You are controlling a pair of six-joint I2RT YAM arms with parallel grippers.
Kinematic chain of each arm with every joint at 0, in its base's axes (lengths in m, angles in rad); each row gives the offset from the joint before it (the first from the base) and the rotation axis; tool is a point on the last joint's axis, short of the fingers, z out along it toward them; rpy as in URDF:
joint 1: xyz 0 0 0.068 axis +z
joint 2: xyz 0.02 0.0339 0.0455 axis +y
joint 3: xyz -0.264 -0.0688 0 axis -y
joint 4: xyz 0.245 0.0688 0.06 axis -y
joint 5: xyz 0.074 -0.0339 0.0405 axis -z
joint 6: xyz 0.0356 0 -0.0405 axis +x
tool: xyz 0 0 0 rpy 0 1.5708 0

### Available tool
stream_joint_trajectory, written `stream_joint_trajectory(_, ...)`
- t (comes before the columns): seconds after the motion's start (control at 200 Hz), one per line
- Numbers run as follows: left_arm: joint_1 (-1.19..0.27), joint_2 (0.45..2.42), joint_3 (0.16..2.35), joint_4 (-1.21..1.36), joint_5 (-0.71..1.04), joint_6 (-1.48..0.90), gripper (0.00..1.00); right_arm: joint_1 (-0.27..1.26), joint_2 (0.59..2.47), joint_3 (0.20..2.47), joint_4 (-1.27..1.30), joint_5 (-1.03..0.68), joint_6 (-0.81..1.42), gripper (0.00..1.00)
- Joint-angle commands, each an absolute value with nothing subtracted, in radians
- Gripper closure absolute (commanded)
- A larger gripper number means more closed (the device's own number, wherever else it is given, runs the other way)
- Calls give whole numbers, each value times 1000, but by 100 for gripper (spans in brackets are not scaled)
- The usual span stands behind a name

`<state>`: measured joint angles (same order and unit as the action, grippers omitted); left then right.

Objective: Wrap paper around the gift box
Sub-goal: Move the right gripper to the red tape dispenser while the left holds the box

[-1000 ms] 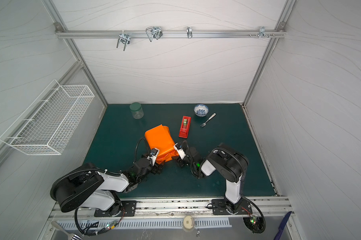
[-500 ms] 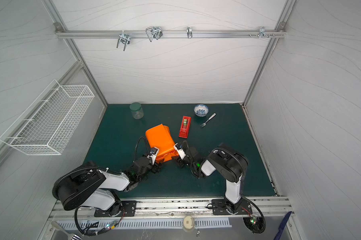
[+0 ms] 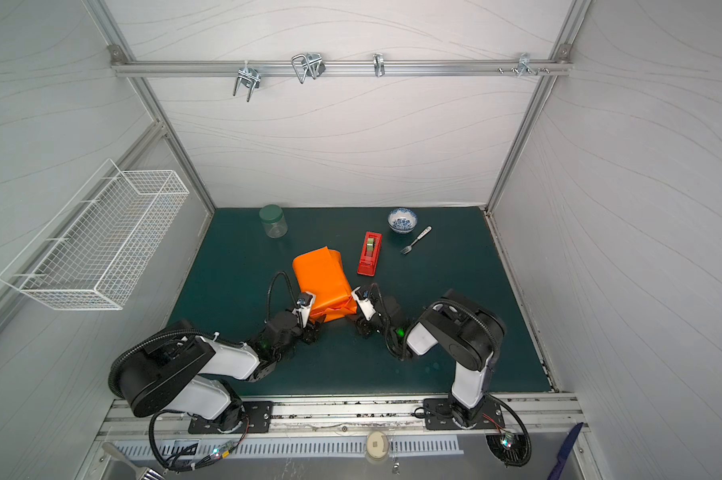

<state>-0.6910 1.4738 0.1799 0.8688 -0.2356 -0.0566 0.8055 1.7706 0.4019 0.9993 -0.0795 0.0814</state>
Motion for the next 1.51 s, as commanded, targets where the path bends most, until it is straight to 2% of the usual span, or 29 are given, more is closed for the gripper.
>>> stream_joint_trajectory(0.0,-681,1483,182,933,-231,-72,27,777,1715,373,987,-90,133,38)
stream_joint_trajectory(0.24,-675,1489,178,934,-233,-82,27,702,1527,394,717,-118,237,33)
stream_joint_trajectory(0.45,-674,1494,183,928,-238,-89,27,578,1435,534,393,-223,353,31)
stream_joint_trajectory(0.56,-674,1499,183,931,-237,-93,27,552,1466,599,298,-296,390,33)
stream_joint_trajectory(0.64,-675,1500,181,933,-238,-95,27,552,1501,622,244,-336,410,39)
stream_joint_trajectory(0.88,-674,1502,181,931,-236,-102,27,510,1512,606,261,-305,484,44)
stream_joint_trajectory(1.161,-674,1508,182,934,-236,-100,27,400,1636,834,140,-418,554,54)
stream_joint_trajectory(1.501,-674,1508,183,931,-235,-100,27,347,1861,1098,52,-523,596,60)
